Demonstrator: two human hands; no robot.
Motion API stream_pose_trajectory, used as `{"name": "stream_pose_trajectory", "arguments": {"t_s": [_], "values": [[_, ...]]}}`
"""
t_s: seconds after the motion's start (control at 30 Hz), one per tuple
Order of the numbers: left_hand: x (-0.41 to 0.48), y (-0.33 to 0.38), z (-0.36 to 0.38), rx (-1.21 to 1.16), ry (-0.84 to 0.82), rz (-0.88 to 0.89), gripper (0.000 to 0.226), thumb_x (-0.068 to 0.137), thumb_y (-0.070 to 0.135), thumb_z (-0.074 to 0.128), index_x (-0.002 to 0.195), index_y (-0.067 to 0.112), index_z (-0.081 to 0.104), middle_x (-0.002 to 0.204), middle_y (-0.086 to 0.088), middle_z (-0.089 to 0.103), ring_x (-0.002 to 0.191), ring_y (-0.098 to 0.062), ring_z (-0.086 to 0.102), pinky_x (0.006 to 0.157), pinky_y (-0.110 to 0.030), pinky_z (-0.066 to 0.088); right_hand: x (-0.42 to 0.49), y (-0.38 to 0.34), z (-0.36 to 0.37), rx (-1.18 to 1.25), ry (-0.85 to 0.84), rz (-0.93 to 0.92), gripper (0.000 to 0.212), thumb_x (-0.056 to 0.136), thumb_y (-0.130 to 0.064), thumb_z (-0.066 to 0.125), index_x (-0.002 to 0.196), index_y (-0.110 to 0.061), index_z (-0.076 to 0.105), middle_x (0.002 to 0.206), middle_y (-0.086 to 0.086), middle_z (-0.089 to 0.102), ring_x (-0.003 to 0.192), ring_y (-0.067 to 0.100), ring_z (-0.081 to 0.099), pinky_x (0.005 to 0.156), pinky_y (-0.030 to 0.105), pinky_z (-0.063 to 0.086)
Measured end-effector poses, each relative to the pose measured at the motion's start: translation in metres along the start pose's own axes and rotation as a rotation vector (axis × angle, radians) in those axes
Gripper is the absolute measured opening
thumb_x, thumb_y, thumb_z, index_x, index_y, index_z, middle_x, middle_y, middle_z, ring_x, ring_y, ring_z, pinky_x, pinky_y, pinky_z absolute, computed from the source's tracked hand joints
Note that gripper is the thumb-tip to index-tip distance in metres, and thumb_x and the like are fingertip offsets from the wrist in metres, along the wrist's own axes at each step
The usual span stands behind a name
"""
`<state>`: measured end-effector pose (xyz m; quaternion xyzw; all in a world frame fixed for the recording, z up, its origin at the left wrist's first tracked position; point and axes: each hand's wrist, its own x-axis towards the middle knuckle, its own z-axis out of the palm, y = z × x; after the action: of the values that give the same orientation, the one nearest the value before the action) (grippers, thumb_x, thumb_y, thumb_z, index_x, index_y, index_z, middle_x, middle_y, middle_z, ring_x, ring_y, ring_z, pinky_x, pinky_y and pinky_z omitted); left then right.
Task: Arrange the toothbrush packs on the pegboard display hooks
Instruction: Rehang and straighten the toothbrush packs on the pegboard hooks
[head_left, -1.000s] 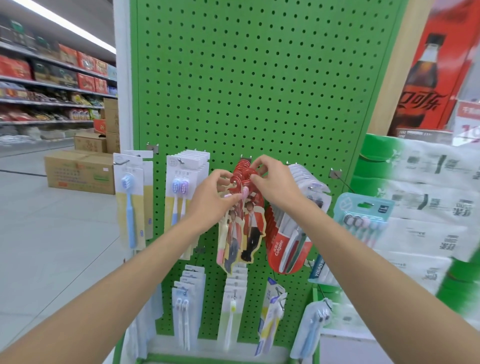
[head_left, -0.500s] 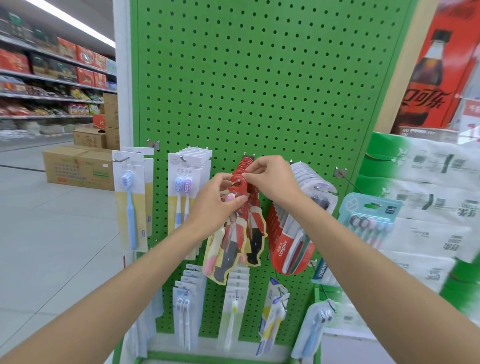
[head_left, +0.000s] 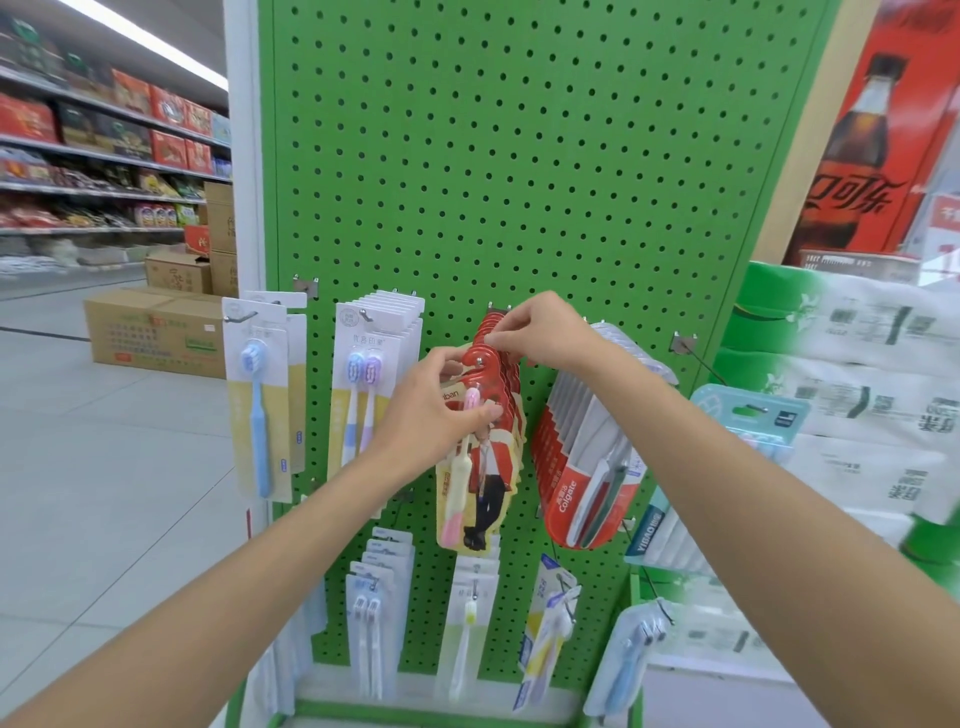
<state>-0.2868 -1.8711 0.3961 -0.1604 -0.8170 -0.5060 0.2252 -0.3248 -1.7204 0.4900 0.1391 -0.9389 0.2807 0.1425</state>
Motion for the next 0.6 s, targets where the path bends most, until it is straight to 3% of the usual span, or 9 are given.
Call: {"name": "stream_pose_trajectory", "arguments": {"t_s": [0.07,0.17,0.37,0.5,0.6], "values": [[0.001,-0.001,0.0,0.003,-0.007,-0.004,0.069,0.076,0.038,0.082,0.135,0.027,0.046,0.124,0.01,0.056,0.109,-0.006,0.053,0.077,-0.016,0.041,0.004,-0.002,0.002,-0.012,-0.021,0.016,0.018,0.091,-0.028,0.068,0.091,-0.012,0.075,0.089,0.001,0.07,0.071,0.01,0.061,0.061,0.023,0.051],[0.001,0.001,-0.002,0.013,-0.014,-0.003,0.069,0.078,0.036,0.081,0.137,0.026,0.045,0.125,0.008,0.056,0.107,-0.007,0.053,0.082,-0.023,0.046,0.007,-0.004,0.0,-0.02,-0.019,0.044,0.014,0.092,-0.021,0.067,0.083,-0.011,0.071,0.081,0.003,0.069,0.062,0.009,0.062,0.053,0.018,0.05],[0.0,0.002,-0.003,0.018,-0.023,0.001,0.068,0.081,0.033,0.079,0.138,0.027,0.044,0.127,0.008,0.056,0.106,-0.005,0.052,0.072,-0.008,0.037,0.0,0.002,-0.02,-0.031,0.027,0.075,0.013,0.094,-0.016,0.063,0.083,-0.01,0.067,0.085,0.01,0.072,0.068,0.013,0.064,0.062,0.023,0.054],[-0.002,0.004,-0.002,0.035,-0.013,0.001,0.067,0.083,0.033,0.077,0.139,0.024,0.043,0.13,0.006,0.055,0.108,-0.005,0.05,0.085,-0.02,0.04,-0.01,0.007,-0.028,0.005,0.116,0.05,0.011,0.093,-0.009,0.061,0.084,-0.012,0.066,0.082,0.013,0.072,0.07,0.019,0.062,0.073,0.038,0.058],[-0.002,0.007,-0.002,0.038,-0.021,-0.011,0.065,0.084,0.032,0.075,0.14,0.024,0.042,0.131,0.005,0.055,0.107,-0.006,0.051,0.077,-0.017,0.041,-0.021,0.006,-0.029,0.005,0.218,-0.013,0.01,0.091,-0.006,0.059,0.094,-0.014,0.064,0.082,0.011,0.071,0.066,0.018,0.061,0.06,0.034,0.055]]}}
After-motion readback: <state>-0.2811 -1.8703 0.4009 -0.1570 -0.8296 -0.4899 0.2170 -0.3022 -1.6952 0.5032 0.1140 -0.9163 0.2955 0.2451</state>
